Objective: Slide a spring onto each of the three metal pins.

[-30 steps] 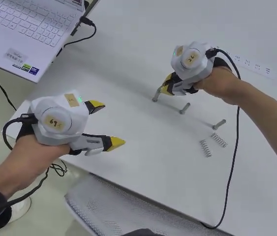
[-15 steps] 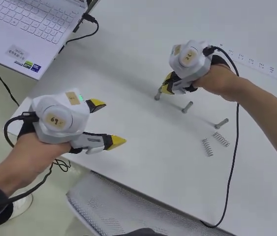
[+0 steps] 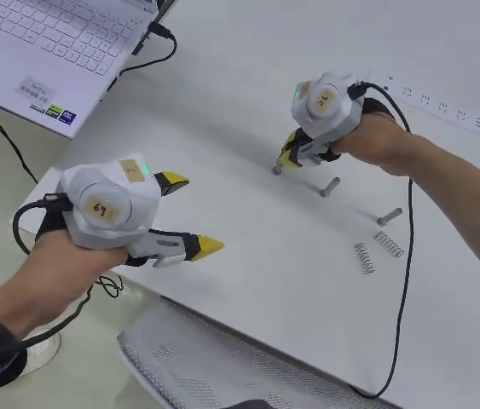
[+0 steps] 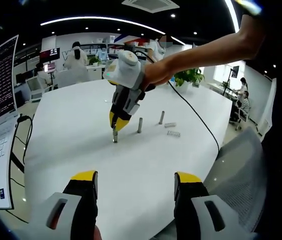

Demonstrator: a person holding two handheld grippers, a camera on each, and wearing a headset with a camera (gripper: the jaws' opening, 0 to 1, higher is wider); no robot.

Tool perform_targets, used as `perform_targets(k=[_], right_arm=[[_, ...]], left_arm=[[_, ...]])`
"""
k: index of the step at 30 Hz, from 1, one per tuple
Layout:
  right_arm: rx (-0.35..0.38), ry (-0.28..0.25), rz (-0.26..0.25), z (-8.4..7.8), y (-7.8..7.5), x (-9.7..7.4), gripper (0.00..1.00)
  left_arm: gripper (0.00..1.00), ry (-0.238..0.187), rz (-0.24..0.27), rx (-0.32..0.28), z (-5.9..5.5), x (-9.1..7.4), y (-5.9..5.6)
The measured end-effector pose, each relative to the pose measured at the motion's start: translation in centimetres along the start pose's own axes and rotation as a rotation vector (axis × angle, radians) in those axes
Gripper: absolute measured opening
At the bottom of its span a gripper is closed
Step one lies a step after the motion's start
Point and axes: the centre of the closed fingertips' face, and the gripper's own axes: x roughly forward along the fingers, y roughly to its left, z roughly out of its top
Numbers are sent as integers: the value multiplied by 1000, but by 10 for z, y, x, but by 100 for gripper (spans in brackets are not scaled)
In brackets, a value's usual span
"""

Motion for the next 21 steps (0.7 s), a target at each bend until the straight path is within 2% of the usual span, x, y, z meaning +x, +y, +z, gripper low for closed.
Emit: perform_targets(k=[9,21], right_arm=[[1,9,22,-4,1,10,9],[-3,26,49,-12,5,19,9]], left_arm=[[58,-5,8,10,6,-1,4],[58,1,7,9,6,1,5]])
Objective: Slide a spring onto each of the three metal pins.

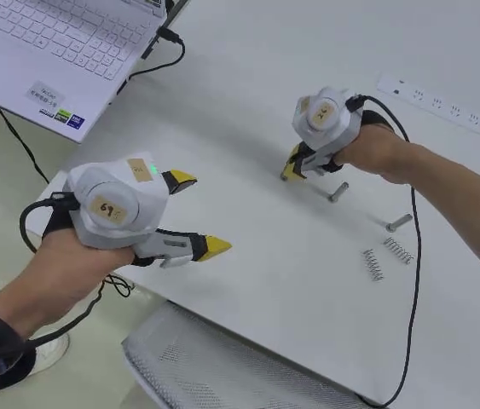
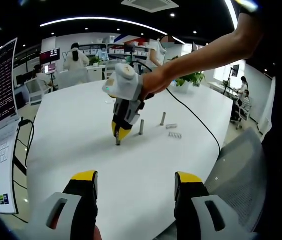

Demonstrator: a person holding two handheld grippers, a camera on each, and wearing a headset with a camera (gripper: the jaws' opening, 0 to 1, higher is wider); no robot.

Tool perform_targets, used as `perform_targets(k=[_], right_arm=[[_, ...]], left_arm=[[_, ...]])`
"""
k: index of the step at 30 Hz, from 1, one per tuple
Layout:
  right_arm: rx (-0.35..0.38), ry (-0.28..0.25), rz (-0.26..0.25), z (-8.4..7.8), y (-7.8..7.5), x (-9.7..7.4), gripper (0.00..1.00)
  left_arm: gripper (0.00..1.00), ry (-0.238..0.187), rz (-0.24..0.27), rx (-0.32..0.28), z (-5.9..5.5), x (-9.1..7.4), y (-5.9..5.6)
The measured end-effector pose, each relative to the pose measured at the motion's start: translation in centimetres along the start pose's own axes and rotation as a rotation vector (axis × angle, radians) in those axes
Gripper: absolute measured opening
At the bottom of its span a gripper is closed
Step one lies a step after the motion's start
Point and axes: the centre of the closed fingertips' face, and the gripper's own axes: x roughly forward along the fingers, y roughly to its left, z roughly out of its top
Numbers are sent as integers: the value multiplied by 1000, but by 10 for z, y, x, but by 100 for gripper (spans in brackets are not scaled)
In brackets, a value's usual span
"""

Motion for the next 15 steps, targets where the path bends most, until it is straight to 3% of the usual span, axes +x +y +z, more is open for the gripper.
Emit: perform_targets(k=[6,15], right_arm=[[0,2,4,-1,1,2,10],[-5,3,2,-1,2,-2,19]], left_arm=[[58,3,0,-1,-1,1,0],[59,-1,-1,5,2,2,1]])
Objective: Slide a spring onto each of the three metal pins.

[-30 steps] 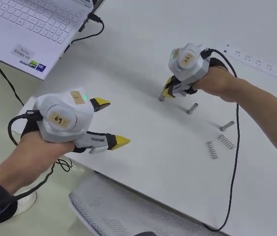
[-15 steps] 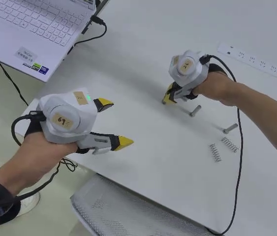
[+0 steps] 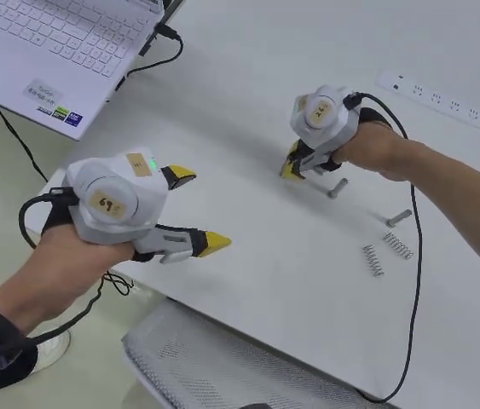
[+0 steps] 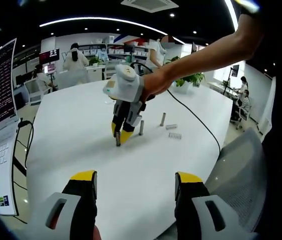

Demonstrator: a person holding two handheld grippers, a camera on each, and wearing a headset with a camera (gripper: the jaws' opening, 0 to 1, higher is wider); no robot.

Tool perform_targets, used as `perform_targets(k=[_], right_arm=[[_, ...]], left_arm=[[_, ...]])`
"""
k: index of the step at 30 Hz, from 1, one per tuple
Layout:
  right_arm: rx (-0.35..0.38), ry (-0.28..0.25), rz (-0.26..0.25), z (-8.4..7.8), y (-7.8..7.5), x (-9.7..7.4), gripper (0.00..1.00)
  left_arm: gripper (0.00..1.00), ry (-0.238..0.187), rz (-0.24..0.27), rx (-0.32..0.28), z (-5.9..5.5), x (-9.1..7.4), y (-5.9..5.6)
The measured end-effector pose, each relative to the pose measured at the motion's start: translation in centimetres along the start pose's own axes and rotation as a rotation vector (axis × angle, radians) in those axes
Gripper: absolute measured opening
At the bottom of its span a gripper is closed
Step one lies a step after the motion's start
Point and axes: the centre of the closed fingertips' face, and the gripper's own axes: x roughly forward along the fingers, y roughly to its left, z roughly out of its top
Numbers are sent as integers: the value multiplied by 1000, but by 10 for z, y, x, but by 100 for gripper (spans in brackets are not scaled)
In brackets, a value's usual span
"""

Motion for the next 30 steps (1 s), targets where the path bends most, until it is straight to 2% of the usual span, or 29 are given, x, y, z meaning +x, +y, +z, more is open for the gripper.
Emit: perform_targets(k=[5,21,30], right_arm=[[1,-5,-19,-1,-1,-9,24],[56,-79,-100,-2,2,-43,29],[87,-99,-168,-16,6,-68,30]], left_arm=[[60,-7,-6,4,4,1,-2],[63,-19,-19,30,18,-2,-14],[65,-30,-17,31,25,-4,-15]])
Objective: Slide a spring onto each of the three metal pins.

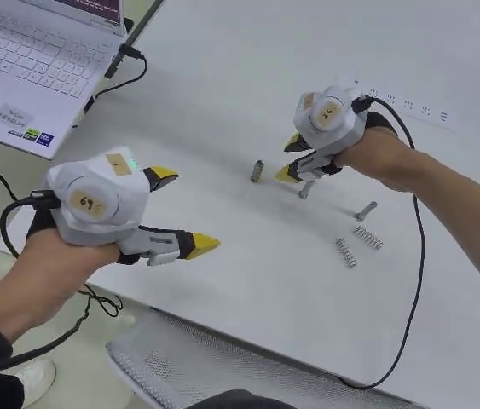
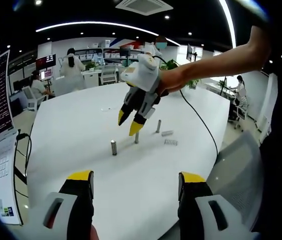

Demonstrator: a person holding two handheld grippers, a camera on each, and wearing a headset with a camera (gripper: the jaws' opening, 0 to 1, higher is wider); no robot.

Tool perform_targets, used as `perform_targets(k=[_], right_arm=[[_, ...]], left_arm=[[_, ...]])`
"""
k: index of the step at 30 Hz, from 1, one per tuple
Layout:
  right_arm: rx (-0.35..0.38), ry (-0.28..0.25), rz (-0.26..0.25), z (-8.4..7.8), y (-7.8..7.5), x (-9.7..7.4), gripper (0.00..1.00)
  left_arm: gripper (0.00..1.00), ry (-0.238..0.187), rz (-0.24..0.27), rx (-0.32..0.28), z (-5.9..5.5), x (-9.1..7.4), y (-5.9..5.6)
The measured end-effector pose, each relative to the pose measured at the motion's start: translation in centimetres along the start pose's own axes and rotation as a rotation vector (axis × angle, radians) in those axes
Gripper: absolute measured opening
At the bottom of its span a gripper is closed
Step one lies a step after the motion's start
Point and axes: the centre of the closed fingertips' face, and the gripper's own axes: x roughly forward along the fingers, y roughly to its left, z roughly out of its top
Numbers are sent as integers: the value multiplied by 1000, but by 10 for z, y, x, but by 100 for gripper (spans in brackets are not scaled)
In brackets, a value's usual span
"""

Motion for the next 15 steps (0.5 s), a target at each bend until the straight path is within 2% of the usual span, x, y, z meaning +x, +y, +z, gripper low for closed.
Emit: perform_targets(k=[11,15], right_arm=[[106,-52,-68,-21,4,-31,31],[166,-93,-95,-27,4,-44,32]], left_arm=[[65,-10,-7,7,7,4,-4],[65,-13,-7,10,9,5,-3]])
